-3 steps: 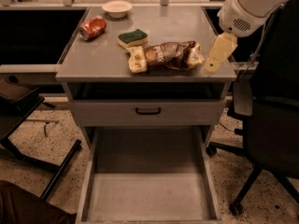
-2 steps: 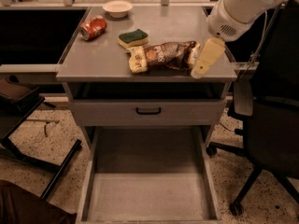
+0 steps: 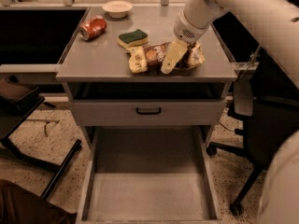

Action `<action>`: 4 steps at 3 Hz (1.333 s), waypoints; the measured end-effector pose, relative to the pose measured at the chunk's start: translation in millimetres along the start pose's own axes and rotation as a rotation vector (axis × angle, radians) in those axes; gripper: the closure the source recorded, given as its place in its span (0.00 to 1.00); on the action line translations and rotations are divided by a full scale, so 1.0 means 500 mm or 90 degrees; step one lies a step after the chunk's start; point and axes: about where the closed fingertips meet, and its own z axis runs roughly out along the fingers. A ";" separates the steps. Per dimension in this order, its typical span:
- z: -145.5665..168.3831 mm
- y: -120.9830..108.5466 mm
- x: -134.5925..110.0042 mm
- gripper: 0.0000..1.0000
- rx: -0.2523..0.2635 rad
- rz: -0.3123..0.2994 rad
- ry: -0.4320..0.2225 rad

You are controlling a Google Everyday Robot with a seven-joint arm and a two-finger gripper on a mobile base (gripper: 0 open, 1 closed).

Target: Place brown chip bag into middle drawer

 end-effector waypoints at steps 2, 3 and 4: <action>0.093 -0.007 -0.015 0.42 -0.033 0.004 0.002; 0.093 -0.007 -0.015 0.65 -0.033 0.004 0.002; -0.006 -0.005 -0.003 0.88 -0.025 0.022 0.003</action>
Offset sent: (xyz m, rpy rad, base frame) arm 0.0193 0.0165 -0.0256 0.0049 0.0385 0.0121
